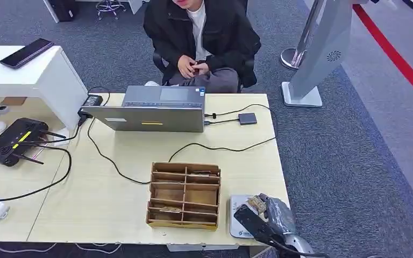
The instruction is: Pass the card to the sensor for recognition and then transmit it.
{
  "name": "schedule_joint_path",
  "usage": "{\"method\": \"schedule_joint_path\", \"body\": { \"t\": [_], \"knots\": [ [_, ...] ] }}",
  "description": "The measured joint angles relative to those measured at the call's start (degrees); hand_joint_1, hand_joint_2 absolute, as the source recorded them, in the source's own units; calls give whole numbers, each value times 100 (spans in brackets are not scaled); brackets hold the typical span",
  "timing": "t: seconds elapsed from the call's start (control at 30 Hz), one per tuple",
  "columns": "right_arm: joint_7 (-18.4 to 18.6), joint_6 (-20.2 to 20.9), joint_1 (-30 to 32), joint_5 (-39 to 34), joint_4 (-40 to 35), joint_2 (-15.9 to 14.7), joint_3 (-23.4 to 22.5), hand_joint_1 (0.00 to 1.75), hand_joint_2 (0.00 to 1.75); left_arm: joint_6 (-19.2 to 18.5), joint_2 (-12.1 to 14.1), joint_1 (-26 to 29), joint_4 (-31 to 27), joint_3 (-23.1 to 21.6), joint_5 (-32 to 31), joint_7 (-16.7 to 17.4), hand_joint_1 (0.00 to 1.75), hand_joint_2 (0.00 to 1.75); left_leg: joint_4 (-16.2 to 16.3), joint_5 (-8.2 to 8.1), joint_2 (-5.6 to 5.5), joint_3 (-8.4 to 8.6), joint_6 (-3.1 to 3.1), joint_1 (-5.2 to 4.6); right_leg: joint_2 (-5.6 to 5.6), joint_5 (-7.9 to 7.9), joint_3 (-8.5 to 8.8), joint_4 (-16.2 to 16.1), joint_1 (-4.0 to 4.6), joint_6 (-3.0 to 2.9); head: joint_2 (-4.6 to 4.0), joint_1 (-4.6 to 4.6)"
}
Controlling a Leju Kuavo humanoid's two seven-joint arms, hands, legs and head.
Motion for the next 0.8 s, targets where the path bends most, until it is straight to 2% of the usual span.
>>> {"method": "schedule_joint_path", "body": {
  "t": [0.2,0.27,0.4,0.5,0.8],
  "knots": [
    [6,144,-48,2,48,11,-7,175,175,-1048,50,258,220,196,131,74,0,0,0,0,2,1,0,0,1,0,0,0,0,0,0,0],
    [-13,162,-63,-46,83,11,-7,175,175,-1281,79,363,245,269,142,76,0,0,0,0,2,1,0,0,1,0,0,0,0,0,0,0],
    [-122,111,-84,-212,157,-24,-4,175,175,-2057,221,636,290,435,162,118,0,0,-1,-1,4,1,0,0,2,-2,0,0,0,-1,0,0],
    [-182,61,-96,-288,208,-81,-2,175,175,-2469,330,832,323,529,148,116,0,0,-1,-1,3,1,0,0,2,-4,0,-1,0,-1,0,0],
    [-197,54,-158,-354,310,-190,2,175,175,-2642,520,1012,336,645,103,109,0,0,-1,-3,3,4,-3,0,1,-2,4,-1,0,-1,0,0]
  ]
}}
